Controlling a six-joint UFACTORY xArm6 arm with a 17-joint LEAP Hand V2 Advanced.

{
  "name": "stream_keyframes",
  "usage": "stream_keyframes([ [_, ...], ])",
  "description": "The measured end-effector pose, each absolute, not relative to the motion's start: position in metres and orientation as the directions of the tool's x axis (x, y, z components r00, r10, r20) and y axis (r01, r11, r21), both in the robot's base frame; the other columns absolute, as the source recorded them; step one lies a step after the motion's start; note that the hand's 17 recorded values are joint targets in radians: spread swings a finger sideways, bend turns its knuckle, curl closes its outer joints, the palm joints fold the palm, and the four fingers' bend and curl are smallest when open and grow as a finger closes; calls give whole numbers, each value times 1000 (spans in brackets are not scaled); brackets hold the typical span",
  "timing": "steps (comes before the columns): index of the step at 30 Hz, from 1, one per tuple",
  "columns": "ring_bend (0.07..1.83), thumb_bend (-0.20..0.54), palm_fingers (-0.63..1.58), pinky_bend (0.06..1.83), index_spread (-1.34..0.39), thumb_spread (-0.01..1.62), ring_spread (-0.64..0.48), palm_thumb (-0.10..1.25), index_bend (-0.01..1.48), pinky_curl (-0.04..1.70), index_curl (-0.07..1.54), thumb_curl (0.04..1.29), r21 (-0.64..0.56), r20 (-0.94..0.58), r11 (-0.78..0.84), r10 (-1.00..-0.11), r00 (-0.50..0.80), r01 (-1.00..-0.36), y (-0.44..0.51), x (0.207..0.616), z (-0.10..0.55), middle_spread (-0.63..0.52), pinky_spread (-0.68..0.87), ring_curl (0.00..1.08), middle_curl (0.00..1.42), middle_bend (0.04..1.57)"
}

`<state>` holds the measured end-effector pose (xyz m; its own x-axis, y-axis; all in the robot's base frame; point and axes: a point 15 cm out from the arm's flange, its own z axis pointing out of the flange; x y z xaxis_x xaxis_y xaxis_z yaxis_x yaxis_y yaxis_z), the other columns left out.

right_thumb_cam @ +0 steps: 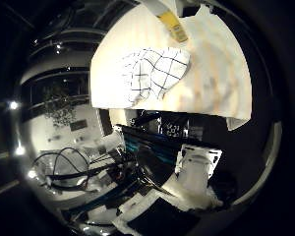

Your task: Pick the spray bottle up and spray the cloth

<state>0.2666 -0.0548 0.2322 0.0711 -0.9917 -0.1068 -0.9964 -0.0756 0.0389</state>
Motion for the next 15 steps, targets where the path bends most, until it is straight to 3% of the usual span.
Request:
stream_keyframes([
  [7,238,-29,220,288,-320,1074,209,373,156,295,286,273,-20,-110,-11,-994,13,-1000,-76,279,248,36,423,252,329,198],
  [15,302,-30,230,333,-308,1030,197,322,146,306,261,270,-168,-283,113,-957,-62,-979,-108,291,258,27,436,263,336,213],
])
